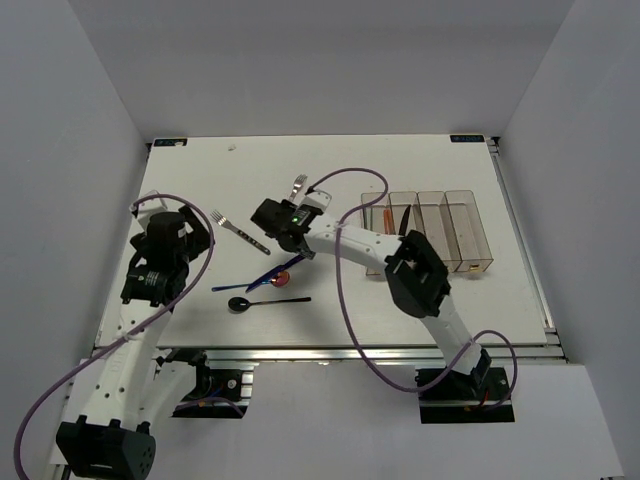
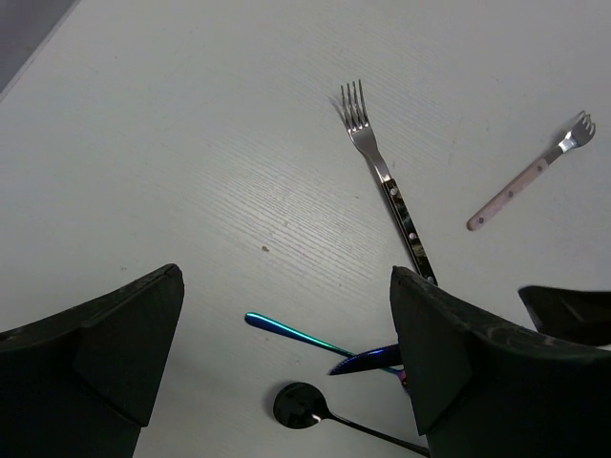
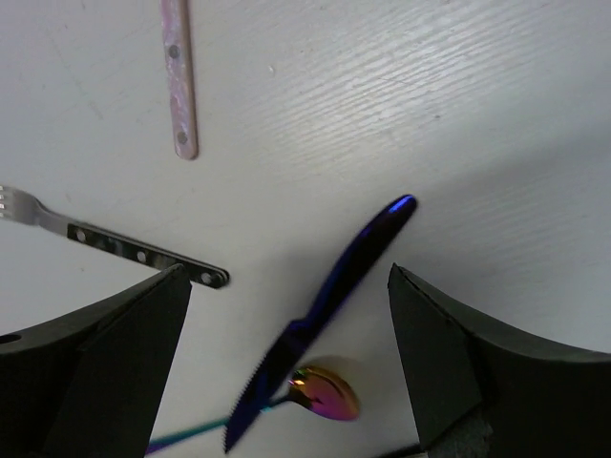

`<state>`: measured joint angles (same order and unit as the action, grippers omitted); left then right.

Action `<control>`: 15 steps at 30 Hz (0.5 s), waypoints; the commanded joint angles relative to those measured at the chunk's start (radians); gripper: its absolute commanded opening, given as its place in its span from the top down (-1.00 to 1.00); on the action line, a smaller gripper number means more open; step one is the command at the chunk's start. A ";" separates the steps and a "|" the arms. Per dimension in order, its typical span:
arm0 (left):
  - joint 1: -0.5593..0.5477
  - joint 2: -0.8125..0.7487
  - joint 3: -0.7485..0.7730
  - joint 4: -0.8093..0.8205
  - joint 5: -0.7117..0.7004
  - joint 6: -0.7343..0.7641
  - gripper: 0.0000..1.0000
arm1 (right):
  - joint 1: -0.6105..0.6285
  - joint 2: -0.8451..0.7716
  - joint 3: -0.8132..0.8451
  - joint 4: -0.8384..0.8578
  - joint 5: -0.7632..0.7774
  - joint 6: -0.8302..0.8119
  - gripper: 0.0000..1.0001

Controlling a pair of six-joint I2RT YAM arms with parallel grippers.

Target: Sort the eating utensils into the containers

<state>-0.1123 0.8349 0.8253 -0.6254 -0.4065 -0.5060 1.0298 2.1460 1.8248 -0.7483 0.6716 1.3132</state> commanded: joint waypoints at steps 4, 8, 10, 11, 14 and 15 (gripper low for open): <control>0.006 -0.063 -0.002 -0.007 -0.026 -0.012 -0.96 | 0.027 0.222 0.280 -0.258 0.059 0.215 -0.62; 0.005 -0.074 -0.002 -0.010 -0.038 -0.017 -0.96 | 0.030 0.233 0.228 -0.250 0.037 0.238 -0.44; 0.005 -0.079 -0.002 -0.010 -0.037 -0.017 -0.96 | 0.039 0.236 0.223 -0.281 0.043 0.261 -0.44; 0.005 -0.083 -0.002 -0.010 -0.035 -0.017 -0.96 | 0.044 0.238 0.226 -0.304 0.057 0.264 -0.43; 0.005 -0.095 -0.003 -0.008 -0.032 -0.017 -0.96 | 0.055 0.236 0.235 -0.327 0.072 0.281 -0.42; 0.005 -0.097 -0.005 -0.008 -0.034 -0.017 -0.96 | 0.055 0.239 0.231 -0.336 0.071 0.287 -0.42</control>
<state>-0.1123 0.7605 0.8253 -0.6281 -0.4297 -0.5167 1.0760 2.4004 2.0514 -0.9989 0.6941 1.5311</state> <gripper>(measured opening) 0.981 0.711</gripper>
